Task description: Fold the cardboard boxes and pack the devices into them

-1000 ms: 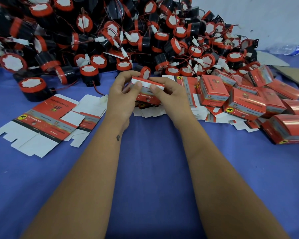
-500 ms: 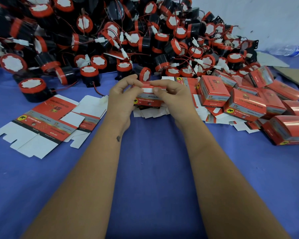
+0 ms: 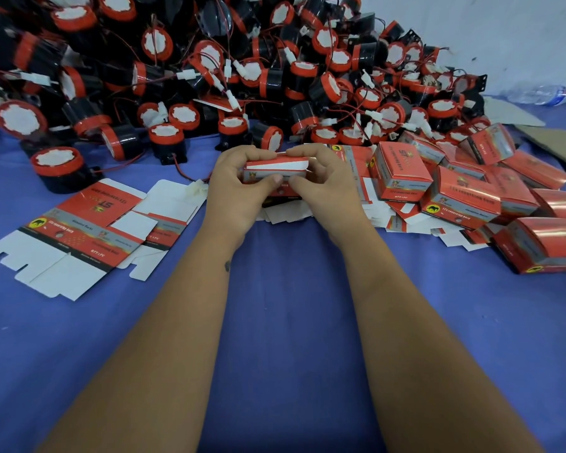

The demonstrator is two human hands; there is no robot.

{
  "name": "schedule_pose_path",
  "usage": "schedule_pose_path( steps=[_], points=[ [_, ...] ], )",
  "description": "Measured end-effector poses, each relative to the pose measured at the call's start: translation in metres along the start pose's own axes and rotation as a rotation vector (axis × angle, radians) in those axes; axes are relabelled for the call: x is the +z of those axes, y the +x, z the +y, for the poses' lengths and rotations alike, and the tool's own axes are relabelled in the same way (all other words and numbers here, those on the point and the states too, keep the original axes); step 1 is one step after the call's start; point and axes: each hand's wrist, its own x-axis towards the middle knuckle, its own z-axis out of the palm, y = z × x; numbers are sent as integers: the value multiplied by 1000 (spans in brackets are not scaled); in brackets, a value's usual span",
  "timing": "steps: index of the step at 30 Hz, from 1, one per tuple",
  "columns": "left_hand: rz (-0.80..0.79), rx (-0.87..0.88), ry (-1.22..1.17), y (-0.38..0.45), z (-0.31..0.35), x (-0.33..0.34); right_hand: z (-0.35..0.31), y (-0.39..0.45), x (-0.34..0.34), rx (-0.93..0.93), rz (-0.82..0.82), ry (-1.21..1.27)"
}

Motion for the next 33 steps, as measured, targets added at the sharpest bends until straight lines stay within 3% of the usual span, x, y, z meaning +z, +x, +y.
schedule_pose_path(
  steps=[15, 19, 29, 33],
  points=[
    [-7, -27, -50, 1, 0, -1, 2, 0, 3, 0, 53, -58],
    [-1, -65, -79, 1, 2, -2, 2, 3, 2, 147, 172, 97],
    [-46, -1, 92, -2, 6, 1, -1, 8, 5, 307, 257, 281],
    [-42, 35, 159, -3, 6, 2, -2, 7, 4, 282, 238, 245]
  ],
)
